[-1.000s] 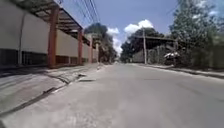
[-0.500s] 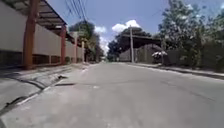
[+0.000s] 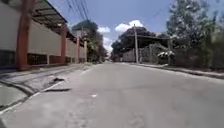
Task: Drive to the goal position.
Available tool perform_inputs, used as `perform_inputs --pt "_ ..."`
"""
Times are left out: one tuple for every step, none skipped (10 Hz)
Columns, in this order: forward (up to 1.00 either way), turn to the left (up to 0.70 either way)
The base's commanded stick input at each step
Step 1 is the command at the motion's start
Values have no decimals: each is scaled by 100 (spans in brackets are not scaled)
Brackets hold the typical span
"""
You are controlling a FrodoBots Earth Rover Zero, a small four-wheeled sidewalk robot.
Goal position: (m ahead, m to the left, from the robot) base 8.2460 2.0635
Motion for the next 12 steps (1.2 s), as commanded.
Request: perform_inputs --pt "100 3" --pt "100 3" --pt "100 3" --pt "100 3" --pt "100 3" --pt "100 3" --pt "100 3" --pt "100 3" --pt "100 3" --pt "100 3" --pt "100 3" --pt "100 3"
